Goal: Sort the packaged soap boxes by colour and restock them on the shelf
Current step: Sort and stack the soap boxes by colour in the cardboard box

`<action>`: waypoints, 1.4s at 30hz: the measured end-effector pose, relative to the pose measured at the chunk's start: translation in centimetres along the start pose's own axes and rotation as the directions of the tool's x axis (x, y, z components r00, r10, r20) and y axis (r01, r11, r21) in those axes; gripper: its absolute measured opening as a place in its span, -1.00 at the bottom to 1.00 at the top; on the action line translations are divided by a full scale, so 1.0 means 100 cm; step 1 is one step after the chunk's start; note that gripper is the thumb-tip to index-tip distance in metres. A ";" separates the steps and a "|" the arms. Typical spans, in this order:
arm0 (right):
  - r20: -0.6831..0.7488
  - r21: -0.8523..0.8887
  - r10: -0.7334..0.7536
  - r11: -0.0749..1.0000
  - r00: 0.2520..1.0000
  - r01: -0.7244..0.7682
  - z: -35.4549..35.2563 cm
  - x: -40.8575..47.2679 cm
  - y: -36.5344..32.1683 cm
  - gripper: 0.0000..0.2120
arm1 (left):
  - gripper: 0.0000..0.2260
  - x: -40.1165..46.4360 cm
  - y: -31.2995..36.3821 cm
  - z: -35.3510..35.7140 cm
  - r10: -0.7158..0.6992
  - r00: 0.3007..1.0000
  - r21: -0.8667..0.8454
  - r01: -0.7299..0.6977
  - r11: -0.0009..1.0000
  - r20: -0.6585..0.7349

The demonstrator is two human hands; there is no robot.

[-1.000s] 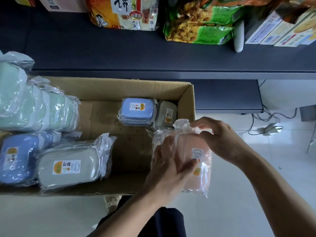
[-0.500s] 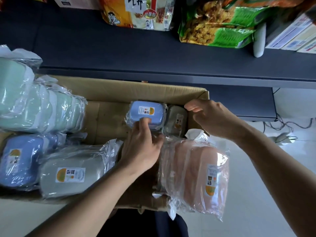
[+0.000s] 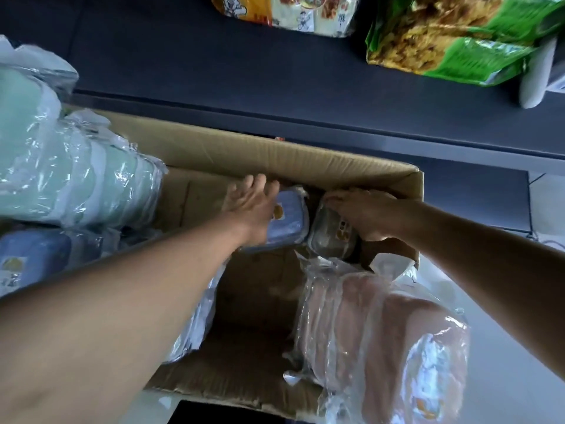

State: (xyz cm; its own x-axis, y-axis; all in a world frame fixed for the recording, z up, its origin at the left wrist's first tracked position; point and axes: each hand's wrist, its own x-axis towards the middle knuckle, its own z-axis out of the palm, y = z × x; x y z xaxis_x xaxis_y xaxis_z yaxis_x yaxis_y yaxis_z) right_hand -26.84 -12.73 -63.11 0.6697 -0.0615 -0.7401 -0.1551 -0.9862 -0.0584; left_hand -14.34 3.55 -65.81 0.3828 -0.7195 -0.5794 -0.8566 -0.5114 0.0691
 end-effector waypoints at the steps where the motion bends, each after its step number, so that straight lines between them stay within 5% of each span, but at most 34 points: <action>1: 0.007 -0.023 0.001 1.000 1.000 -0.001 0.000 0.001 -0.002 -0.36 | -0.33 -0.003 -0.004 0.001 -0.030 0.999 0.022 0.030 0.999 0.036; 6: -0.031 -0.324 -0.049 0.945 0.998 0.036 0.002 0.019 -0.014 -0.48 | -0.36 -0.007 -0.021 0.000 -0.134 0.985 0.056 0.129 0.990 0.110; 11: -0.053 -0.508 -0.220 0.846 0.974 0.163 0.023 0.033 -0.008 -0.58 | -0.44 -0.008 -0.040 -0.015 -0.195 0.978 -0.087 0.201 0.976 0.075; 25: 0.076 -0.604 -0.355 0.728 0.932 0.326 0.029 0.057 0.001 -0.40 | -0.31 -0.015 -0.071 -0.003 -0.199 0.980 -0.031 0.199 0.979 0.009; 34: -0.155 -0.664 -0.527 0.682 0.836 0.307 0.009 0.038 -0.004 -0.23 | -0.22 -0.015 -0.058 0.004 -0.123 0.987 0.071 0.116 0.991 0.104; 42: -0.258 -0.604 -0.475 0.759 0.841 0.244 -0.008 0.009 0.000 -0.14 | -0.15 -0.015 -0.058 0.006 -0.087 0.993 0.084 0.081 0.993 0.079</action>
State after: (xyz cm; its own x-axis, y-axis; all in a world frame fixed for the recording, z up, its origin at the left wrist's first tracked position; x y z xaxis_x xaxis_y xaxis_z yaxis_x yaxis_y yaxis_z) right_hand -25.63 -12.95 -63.26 0.8242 0.3771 -0.4224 0.4839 -0.8565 0.1796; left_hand -10.16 7.89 -65.84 0.4275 -0.6325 -0.6459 -0.8490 -0.5263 -0.0467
